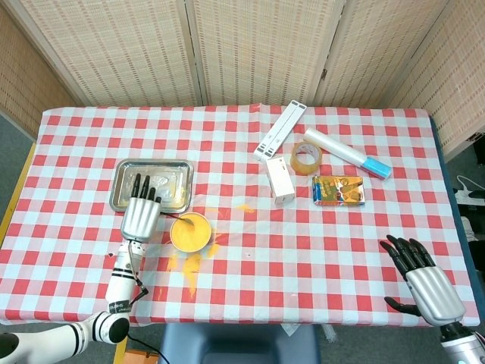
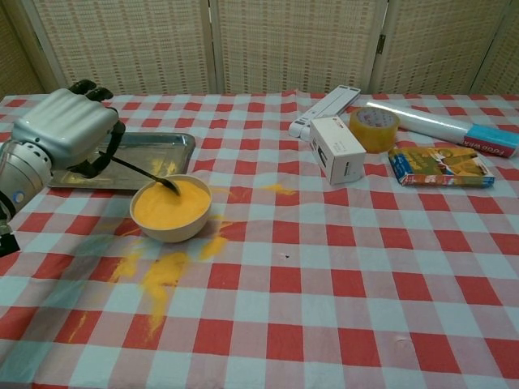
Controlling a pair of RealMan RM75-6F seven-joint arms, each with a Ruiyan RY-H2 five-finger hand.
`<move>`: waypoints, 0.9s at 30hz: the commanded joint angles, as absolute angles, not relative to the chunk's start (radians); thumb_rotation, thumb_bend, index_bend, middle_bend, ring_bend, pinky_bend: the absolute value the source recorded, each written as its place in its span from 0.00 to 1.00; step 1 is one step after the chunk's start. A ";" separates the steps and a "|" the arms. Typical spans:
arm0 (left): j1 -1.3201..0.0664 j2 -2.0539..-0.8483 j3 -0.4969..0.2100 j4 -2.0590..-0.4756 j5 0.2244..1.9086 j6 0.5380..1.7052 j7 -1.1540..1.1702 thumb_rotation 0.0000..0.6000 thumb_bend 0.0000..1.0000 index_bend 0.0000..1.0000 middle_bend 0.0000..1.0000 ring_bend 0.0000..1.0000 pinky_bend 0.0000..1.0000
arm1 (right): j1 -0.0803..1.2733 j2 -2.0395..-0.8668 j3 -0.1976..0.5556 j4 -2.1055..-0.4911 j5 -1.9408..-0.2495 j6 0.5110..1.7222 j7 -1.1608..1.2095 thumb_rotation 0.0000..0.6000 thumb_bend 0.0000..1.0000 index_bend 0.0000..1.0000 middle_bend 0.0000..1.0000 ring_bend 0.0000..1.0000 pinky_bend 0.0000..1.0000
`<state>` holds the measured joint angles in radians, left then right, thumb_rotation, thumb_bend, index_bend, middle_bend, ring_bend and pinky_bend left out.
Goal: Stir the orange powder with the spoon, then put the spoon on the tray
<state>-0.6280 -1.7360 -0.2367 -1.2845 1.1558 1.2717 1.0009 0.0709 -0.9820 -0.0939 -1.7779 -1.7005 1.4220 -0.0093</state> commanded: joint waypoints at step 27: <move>-0.607 -1.613 -0.133 -1.529 1.191 1.314 1.093 1.00 0.84 0.81 0.34 0.09 0.00 | 0.065 -0.980 -0.093 -1.782 -1.707 1.433 -0.010 1.00 0.05 0.00 0.00 0.00 0.00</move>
